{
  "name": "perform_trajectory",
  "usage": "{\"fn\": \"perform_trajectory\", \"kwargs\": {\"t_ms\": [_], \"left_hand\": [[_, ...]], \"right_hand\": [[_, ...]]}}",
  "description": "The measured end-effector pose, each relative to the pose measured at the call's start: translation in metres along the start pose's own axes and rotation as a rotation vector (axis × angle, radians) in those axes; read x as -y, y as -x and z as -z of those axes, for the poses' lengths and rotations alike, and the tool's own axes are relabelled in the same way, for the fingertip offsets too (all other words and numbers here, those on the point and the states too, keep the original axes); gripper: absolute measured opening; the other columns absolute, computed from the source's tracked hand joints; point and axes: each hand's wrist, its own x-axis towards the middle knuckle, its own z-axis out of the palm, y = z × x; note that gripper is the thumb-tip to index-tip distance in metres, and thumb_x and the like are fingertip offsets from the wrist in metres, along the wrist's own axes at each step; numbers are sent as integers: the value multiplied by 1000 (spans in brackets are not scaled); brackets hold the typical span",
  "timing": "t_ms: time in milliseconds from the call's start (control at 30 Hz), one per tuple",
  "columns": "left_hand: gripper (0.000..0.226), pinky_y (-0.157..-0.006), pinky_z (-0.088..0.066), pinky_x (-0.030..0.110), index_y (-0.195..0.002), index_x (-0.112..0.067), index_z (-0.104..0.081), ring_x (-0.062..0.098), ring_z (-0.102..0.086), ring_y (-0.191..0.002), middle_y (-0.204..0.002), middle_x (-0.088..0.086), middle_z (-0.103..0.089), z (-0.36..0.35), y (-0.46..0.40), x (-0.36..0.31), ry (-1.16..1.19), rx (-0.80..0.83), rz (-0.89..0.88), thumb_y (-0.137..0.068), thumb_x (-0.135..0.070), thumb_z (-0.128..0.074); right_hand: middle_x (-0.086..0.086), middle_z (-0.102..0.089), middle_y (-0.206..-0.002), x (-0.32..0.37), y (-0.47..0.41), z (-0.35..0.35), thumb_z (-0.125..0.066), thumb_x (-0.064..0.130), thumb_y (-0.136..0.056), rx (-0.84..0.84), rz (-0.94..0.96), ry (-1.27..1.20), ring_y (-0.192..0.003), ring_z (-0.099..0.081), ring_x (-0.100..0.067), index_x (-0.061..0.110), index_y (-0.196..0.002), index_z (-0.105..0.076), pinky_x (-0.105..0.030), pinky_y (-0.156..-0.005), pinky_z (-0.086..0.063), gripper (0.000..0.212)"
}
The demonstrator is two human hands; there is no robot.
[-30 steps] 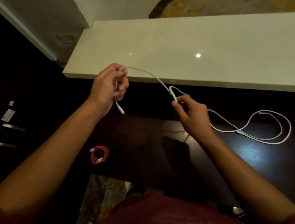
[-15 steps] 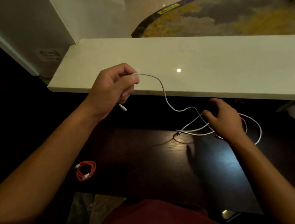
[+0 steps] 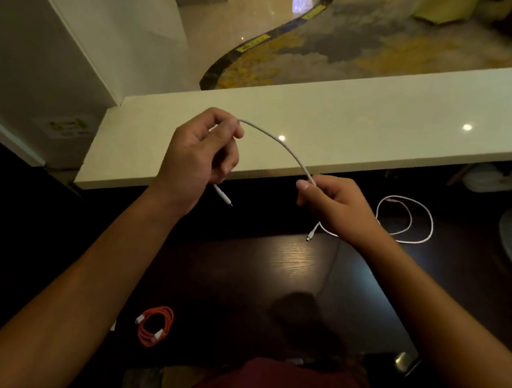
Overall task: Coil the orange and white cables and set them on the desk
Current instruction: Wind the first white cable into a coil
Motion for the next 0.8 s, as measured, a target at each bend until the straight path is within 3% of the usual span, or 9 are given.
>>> {"fn": "perform_trajectory", "kwargs": {"t_ms": [133, 233, 333, 433, 533, 700, 800], "left_hand": [[23, -42, -19, 24, -88, -13, -56, 11, -28, -40, -52, 0, -47, 23, -8, 5, 161, -89, 30, -106, -16, -41], [22, -46, -14, 30, -89, -12, -56, 11, -29, -39, -55, 0, -51, 42, -16, 13, 299, -262, 102, -106, -18, -42], [23, -44, -18, 27, -93, -11, -57, 11, -34, -40, -57, 1, -58, 65, -23, 18, 379, -449, 156, -107, -18, -41], [27, -41, -30, 25, -104, -8, -63, 14, -45, -41, -67, 5, -71, 74, -21, 24, 257, -509, 165, -108, -22, -39], [27, -42, -40, 24, -114, -12, -65, 15, -56, -46, -81, 10, -77, 57, -2, 24, 89, -335, 146, -107, -25, -43], [23, -44, -46, 24, -123, -15, -66, 15, -57, -45, -96, -1, -79, -3, 36, 21, -61, 226, 76, -103, -16, -54], [21, -43, -38, 15, -99, -25, -66, 3, -45, -37, -60, -14, -68, -39, 53, 22, -91, 457, 6, -103, -9, -54]], "right_hand": [[7, -43, -54, -10, 13, 13, -69, 30, -97, -170, -60, 99, -52, -37, -3, 18, -67, -64, -21, -53, -31, 32], [1, -50, -57, -14, 24, 24, -72, 31, -95, -300, -58, 261, -55, -44, -4, 13, -69, -62, -27, -56, -36, 33], [-7, -56, -60, -14, 37, 27, -72, 36, -94, -417, -79, 302, -57, -49, -9, 11, -70, -61, -31, -59, -39, 37], [-4, -52, -61, -3, 48, 21, -67, 43, -94, -494, -57, 227, -60, -47, -10, 9, -68, -58, -31, -60, -38, 44], [0, -45, -59, 26, 54, 9, -67, 34, -97, -586, 25, 172, -59, -42, -8, 13, -65, -52, -29, -59, -35, 41], [3, -49, -55, 84, 52, -22, -73, 20, -93, -556, 183, 179, -57, -44, -6, 14, -66, -57, -28, -57, -36, 32], [-7, -53, -54, 108, 52, -41, -72, 13, -92, -476, 272, 148, -54, -46, -13, 5, -66, -58, -29, -56, -38, 30]]}}
